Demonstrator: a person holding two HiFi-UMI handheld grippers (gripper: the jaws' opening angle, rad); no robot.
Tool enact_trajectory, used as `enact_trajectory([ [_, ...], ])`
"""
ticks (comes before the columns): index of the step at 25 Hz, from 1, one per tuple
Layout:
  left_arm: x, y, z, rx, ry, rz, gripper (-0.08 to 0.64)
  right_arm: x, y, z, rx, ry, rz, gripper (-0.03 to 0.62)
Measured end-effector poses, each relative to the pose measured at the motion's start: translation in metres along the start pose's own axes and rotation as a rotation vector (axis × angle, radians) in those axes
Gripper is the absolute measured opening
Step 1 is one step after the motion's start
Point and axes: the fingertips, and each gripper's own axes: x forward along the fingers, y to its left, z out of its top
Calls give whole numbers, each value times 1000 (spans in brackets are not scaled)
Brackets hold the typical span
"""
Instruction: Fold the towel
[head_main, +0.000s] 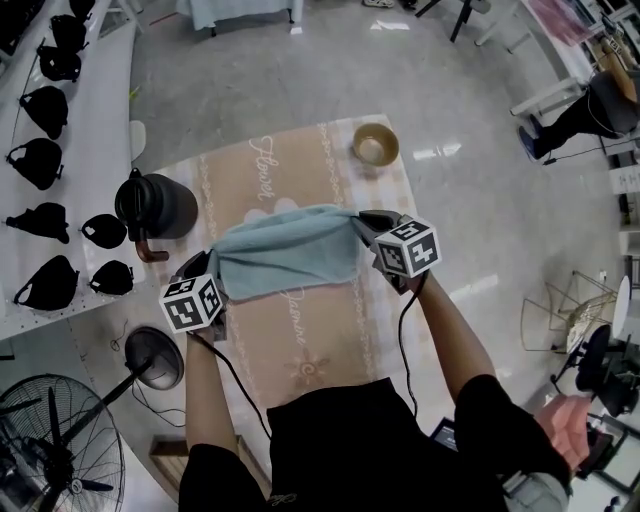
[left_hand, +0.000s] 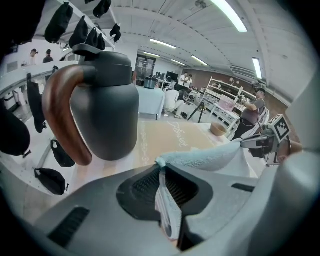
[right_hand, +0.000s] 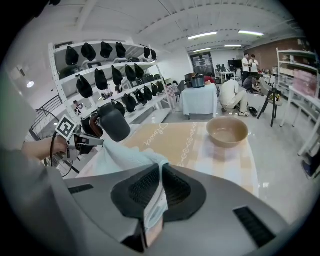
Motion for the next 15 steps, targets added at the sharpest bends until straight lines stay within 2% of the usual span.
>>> enact_trajectory([
  [5, 6, 1, 2, 15, 3, 16, 40, 2, -3, 7, -14, -6, -1, 25],
  [8, 7, 3, 5, -2, -17, 19, 42, 4, -4, 9, -4, -23, -13, 25],
  [9, 7, 2, 6, -9, -25, 12, 61, 4, -5, 10, 1, -32, -19, 39],
  [11, 5, -2, 4, -18, -33, -14, 186, 4, -7, 10, 16, -53, -29, 131],
  [12, 3, -3, 2, -22, -33, -26, 219, 2, -7, 10, 20, -62, -29, 161],
  [15, -6, -6, -13, -34, -26, -40, 224, -2, -4, 11, 6, -75, -12, 176],
])
